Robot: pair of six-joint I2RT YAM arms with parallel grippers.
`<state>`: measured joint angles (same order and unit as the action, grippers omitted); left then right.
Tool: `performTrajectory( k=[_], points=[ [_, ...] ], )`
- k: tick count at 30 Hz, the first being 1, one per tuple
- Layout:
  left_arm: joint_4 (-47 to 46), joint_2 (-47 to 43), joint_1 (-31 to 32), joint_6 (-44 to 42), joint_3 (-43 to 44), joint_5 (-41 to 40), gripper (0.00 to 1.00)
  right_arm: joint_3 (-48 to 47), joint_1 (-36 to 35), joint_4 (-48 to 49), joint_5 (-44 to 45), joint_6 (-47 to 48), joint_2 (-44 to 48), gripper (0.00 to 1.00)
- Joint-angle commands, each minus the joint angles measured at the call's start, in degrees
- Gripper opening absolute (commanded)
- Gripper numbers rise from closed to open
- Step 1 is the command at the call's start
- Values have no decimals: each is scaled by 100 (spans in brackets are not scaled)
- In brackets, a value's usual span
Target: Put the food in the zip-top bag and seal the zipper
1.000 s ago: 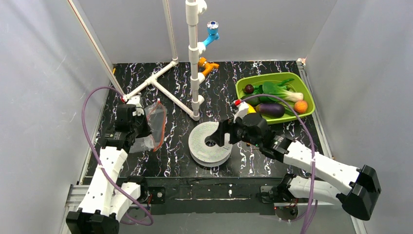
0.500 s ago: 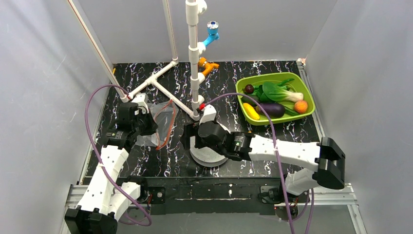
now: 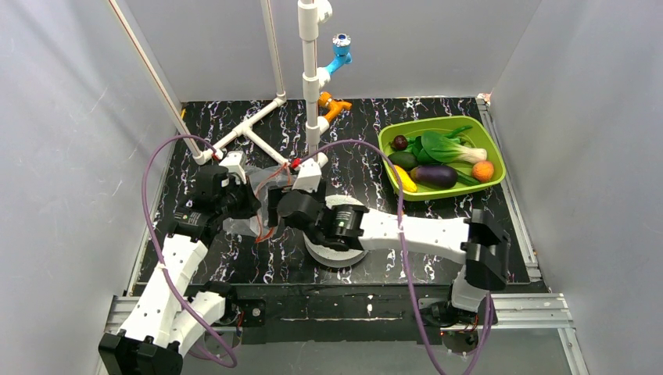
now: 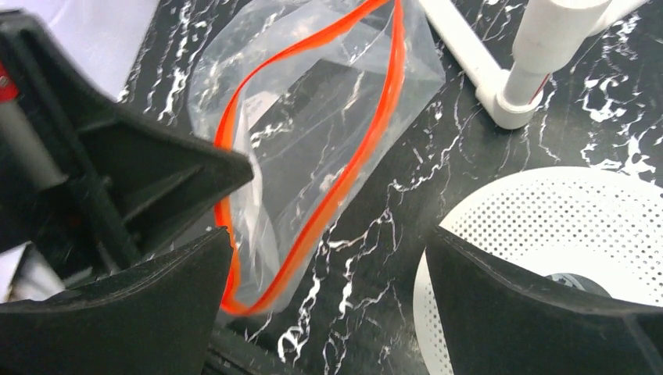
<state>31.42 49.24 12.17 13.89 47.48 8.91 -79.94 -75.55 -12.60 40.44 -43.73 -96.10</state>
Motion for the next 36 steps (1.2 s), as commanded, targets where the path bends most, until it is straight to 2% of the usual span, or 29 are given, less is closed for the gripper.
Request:
performTrajectory(
  k=[1, 3, 6, 9, 12, 15, 17, 18, 20, 21, 23, 27, 30, 36],
  points=[
    [-22, -177, 45, -72, -43, -8, 0, -1127, -12, -762, 1000, -264, -718, 100],
    [-12, -200, 70, -71, -48, -107, 0, -1817, -12, -1708, 1326, -645, -1155, 100],
    [23, -190, 98, -71, -41, -217, 0, -2458, -12, -2493, 1491, -801, -1592, 90],
    [29, -169, 108, -71, -33, -238, 0, -2521, -12, -2638, 1486, -773, -1703, 70],
    [56, -160, 118, -67, -22, -293, 0, -2337, -29, -2512, 1503, -633, -1639, 57],
    [61, -137, 116, -54, -19, -373, 0, -2227, -35, -2412, 1440, -456, -1524, 26],
    [74, -107, 119, -43, -10, -403, 0, -2005, -40, -2082, 1312, -200, -1369, 8],
    [76, -94, 119, -30, -5, -419, 0, -1861, -42, -1815, 1231, -7, -1276, 2],
    [100, -41, 118, -21, 12, -465, 0, -1587, -54, -1373, 1043, 324, -1082, 1],
    [136, 5, 119, -29, 34, -479, 4, -1432, -57, -1123, 880, 499, -976, 1],
    [186, 98, 117, -35, 75, -472, 18, -1082, -63, -540, 496, 812, -756, 1],
    [201, 210, 119, -57, 89, -401, 34, -616, -68, 178, -140, 1041, -432, 1],
    [215, 241, 117, -74, 95, -378, 38, -504, -72, 328, -324, 1077, -353, 1],
    [235, 211, 115, -71, 111, -476, 37, -540, -72, 233, -524, 1160, -413, 1]
  ],
)
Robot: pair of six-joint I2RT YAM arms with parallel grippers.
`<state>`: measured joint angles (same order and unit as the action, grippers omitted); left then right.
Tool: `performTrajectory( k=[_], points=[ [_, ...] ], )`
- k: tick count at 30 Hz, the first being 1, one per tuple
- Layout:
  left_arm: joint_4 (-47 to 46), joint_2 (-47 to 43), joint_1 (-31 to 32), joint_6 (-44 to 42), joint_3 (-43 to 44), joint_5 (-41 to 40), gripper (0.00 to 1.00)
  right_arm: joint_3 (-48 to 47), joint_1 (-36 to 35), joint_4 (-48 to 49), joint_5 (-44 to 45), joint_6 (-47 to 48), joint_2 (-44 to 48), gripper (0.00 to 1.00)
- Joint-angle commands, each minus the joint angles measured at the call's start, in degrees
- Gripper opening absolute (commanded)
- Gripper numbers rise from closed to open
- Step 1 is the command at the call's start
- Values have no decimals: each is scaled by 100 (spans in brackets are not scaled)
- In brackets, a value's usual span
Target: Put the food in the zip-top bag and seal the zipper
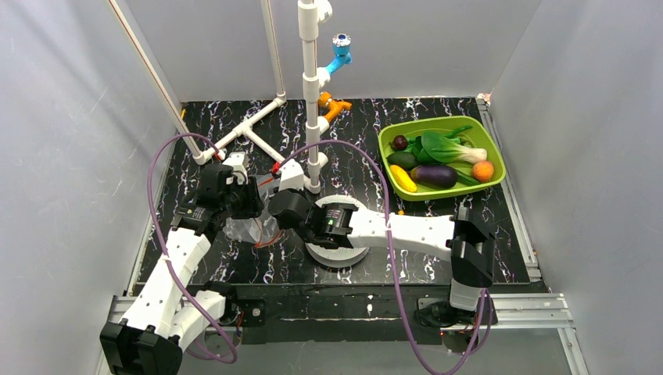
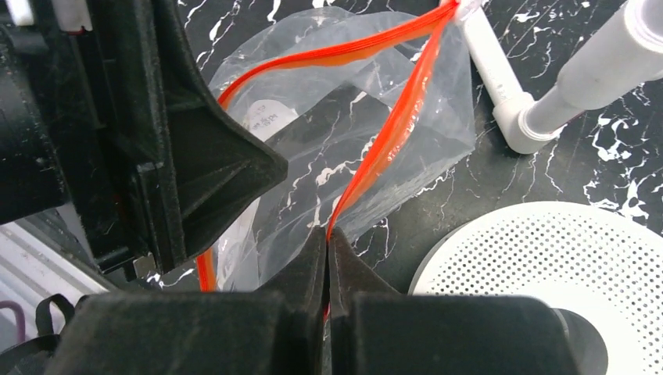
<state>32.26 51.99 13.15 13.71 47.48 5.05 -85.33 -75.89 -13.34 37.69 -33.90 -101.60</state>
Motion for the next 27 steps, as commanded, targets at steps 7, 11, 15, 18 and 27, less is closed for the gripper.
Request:
performTrajectory(
  k=[7, 11, 15, 18, 27],
  points=[
    [126, -505, 20, -89, 57, -367, 0, 520, -26, 457, -550, 515, 462, 2],
    [88, -887, 23, -4, -33, -977, 0, 1302, 85, 754, -658, 625, 942, 9],
    [-18, -1131, 23, -21, -110, -801, 0, 1828, 474, 1157, -1587, 428, 1340, 12],
    [-178, -1196, 27, -66, -151, -240, 0, 1749, 693, 1274, -2494, 243, 1353, 14],
    [-92, -817, 23, -105, -117, -124, 0, 1446, 733, 657, -3055, 675, 1725, 54]
  ],
)
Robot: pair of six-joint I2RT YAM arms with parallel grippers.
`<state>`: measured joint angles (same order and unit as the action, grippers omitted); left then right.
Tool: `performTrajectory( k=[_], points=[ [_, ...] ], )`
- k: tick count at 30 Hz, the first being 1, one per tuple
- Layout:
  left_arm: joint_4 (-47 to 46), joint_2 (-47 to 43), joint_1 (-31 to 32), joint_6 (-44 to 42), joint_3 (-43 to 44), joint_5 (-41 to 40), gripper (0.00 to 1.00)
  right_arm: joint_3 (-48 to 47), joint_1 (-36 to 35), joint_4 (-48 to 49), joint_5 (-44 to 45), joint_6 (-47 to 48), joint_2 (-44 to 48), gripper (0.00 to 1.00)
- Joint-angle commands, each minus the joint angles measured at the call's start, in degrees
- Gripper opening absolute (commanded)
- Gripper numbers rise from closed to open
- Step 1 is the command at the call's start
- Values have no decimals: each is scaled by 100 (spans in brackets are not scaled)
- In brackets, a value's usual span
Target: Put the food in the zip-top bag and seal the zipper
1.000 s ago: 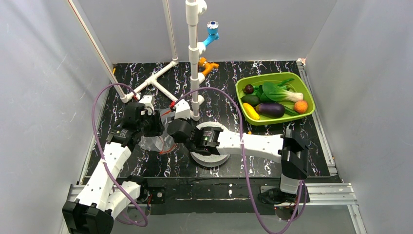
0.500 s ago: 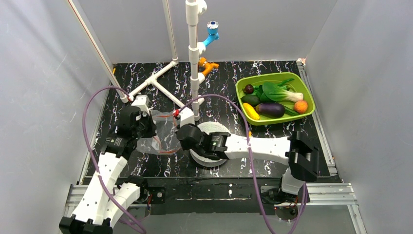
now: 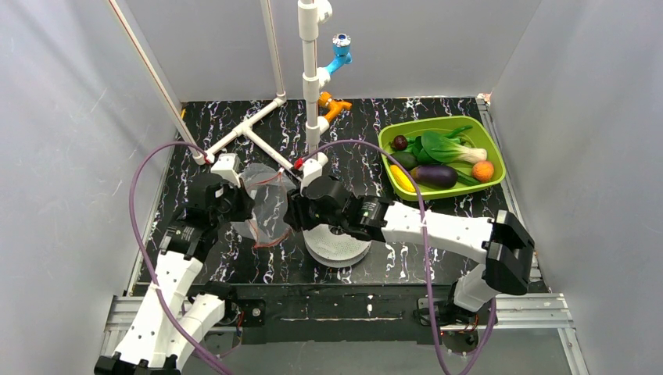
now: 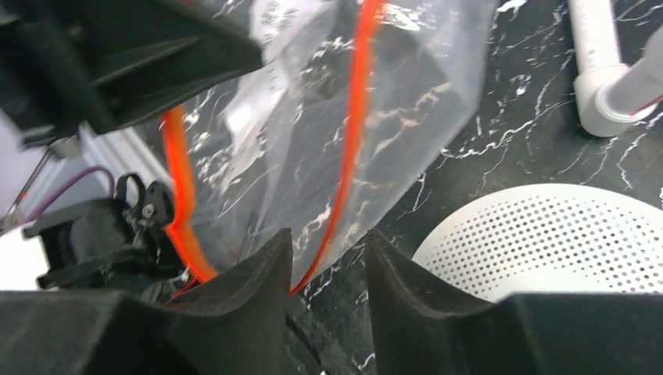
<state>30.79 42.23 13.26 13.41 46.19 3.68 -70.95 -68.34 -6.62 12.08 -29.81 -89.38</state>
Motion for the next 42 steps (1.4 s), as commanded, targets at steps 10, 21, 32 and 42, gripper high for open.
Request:
performTrajectory(
  k=[10, 21, 32, 42],
  points=[
    [163, 472, 27, -75, 113, -259, 0, 1376, 1202, -68, -246, 197, 2556, 65],
    [318, 579, 25, 21, 219, -159, 0, 2481, 3088, -318, 2275, -307, 3930, 78],
    [329, 426, 28, 41, 173, -267, 0, 359, 5128, -2511, 2052, -2170, 1677, 88],
    [324, 461, 29, 48, 156, -462, 0, -97, 5772, -2796, 1818, -2863, 448, 90]
  ],
)
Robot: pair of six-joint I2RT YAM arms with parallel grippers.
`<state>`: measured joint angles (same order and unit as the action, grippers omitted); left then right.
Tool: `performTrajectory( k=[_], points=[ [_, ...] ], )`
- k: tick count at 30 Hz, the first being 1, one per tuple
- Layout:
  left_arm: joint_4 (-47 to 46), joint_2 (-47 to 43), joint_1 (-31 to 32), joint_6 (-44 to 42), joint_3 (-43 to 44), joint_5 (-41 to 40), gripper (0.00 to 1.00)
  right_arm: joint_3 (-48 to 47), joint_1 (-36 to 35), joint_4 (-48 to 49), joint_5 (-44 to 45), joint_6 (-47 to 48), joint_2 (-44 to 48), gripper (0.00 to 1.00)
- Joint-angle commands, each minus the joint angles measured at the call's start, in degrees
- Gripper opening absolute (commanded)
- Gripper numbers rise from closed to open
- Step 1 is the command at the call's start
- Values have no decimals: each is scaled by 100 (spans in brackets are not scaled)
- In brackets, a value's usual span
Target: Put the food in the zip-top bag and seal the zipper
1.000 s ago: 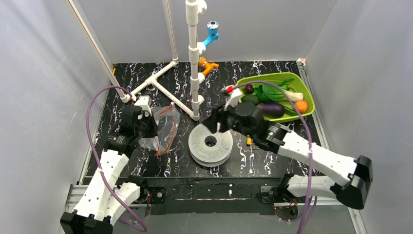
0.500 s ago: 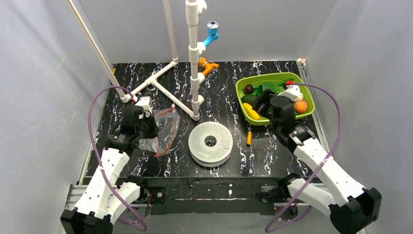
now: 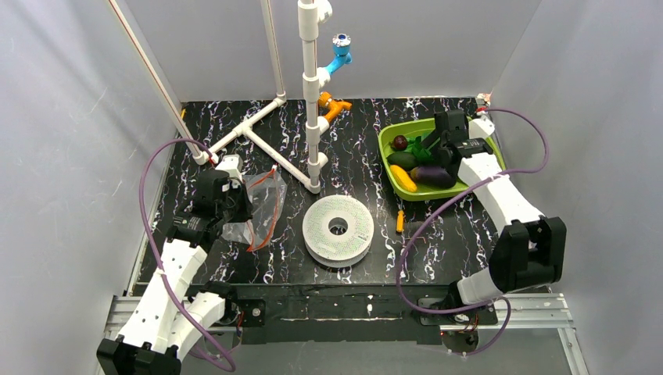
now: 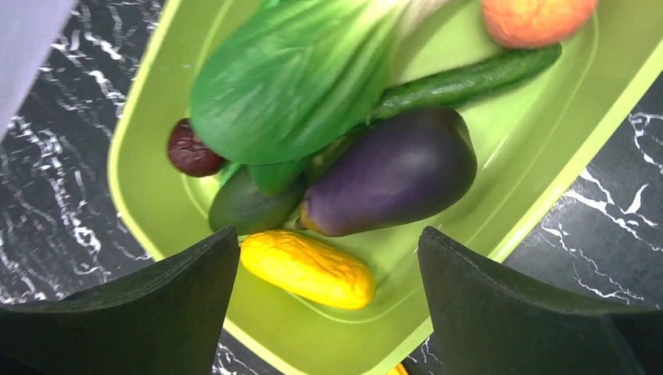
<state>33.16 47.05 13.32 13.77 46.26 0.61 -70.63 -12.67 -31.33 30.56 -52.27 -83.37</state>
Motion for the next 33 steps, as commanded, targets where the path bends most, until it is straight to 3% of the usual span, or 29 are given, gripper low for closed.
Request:
performTrajectory(
  k=[1, 7, 11, 21, 33],
  points=[
    [85, 2, 23, 11, 154, -143, 0, -68, 270, -288, -100, -706, -204, 90],
    [94, 90, 26, 3, 152, -93, 0, 122, 752, -53, -628, -767, -594, 89],
    [103, 119, 24, 0, 160, -133, 0, 213, 1012, 128, -1039, -595, -732, 96],
    [105, 191, 22, -6, 170, -132, 0, 465, 1144, 303, -1388, -673, -902, 98],
    [104, 279, 25, -15, 189, -132, 0, 378, 1416, 391, -1850, -945, -1446, 90]
  ],
)
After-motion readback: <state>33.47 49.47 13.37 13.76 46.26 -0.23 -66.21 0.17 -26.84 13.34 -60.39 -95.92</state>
